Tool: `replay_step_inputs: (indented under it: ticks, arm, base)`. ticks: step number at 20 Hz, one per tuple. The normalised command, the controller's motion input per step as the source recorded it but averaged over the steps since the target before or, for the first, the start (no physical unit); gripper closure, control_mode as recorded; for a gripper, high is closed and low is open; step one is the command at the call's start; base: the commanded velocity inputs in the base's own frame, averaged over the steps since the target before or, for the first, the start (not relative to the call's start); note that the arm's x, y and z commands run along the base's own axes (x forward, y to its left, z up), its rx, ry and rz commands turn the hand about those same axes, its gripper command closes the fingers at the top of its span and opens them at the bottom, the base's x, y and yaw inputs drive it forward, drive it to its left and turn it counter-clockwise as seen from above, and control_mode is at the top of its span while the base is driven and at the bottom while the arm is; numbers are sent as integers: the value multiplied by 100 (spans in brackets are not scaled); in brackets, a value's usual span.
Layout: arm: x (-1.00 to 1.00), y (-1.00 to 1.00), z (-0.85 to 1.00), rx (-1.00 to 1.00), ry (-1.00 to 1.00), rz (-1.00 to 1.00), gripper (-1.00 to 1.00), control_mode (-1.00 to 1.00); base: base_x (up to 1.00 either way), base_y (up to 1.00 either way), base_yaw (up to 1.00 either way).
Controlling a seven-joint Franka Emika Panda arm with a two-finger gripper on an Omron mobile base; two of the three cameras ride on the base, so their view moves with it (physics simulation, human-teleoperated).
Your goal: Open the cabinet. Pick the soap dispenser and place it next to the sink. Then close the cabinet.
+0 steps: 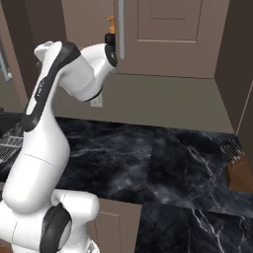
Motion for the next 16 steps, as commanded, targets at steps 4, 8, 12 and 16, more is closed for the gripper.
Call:
replay_step_inputs:
  ticks: [4, 8, 12, 16]
  arm:
    - [0, 38, 0, 0, 0, 0, -100, -100]
    - [-17, 63, 0, 0, 0, 2, -100, -100]
    - [-26, 55, 1, 0, 0, 3, -100, -100]
    - [-34, 52, 10, 0, 0, 4, -100, -100]
  base:
    - [0, 0, 0]
    - [0, 0, 0]
    - [0, 0, 0]
    - [0, 0, 0]
